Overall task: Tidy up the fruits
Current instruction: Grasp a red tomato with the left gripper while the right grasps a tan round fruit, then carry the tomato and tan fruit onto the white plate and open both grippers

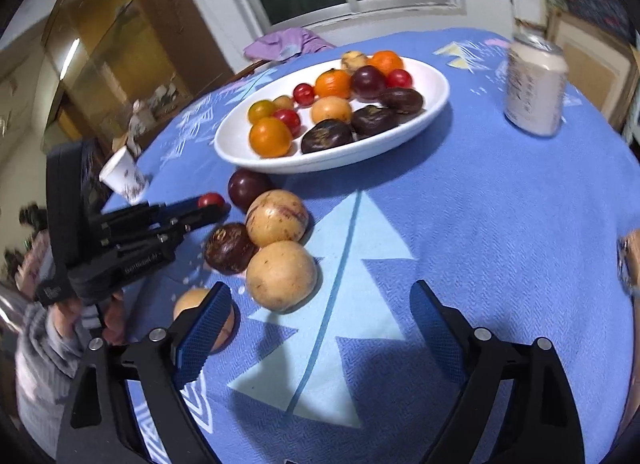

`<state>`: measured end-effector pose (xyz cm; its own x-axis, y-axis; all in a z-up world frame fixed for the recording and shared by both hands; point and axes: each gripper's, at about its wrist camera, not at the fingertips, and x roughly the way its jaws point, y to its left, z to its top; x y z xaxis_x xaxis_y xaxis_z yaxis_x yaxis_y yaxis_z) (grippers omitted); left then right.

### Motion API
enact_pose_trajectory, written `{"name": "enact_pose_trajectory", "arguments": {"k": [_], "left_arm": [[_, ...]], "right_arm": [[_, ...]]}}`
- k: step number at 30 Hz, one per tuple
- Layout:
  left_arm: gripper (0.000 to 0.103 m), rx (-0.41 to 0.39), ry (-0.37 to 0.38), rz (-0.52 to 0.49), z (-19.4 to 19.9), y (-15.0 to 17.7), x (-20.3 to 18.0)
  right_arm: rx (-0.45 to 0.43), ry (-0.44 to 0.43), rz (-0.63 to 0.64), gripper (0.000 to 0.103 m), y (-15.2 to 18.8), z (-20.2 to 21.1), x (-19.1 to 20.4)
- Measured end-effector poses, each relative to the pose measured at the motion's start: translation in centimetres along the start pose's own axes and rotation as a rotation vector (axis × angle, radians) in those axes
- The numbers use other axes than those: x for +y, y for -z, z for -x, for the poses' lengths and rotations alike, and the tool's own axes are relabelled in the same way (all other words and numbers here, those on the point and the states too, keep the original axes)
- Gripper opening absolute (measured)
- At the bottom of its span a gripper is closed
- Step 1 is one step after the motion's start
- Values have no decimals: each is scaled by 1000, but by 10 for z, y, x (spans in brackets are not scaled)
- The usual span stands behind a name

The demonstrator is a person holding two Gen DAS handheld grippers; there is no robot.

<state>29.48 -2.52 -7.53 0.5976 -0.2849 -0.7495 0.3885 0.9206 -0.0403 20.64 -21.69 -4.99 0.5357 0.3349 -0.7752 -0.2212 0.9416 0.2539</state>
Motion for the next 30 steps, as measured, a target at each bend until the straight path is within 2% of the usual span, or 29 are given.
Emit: {"name": "enact_pose_trajectory", "arguments": {"k": [5,13,23,30], "left_arm": [[25,-1,-8,26,3,4,3],[27,23,8,34,-7,-3,2],[25,7,36,50,-8,-6,4],[25,-34,11,48,3,-2,3]], "right_arm": [[9,30,26,76,2,-7,2],[-2,35,81,74,2,-15,16],[10,-44,79,44,4,-16,21],[1,-44,69,44,6,-13,21]]}}
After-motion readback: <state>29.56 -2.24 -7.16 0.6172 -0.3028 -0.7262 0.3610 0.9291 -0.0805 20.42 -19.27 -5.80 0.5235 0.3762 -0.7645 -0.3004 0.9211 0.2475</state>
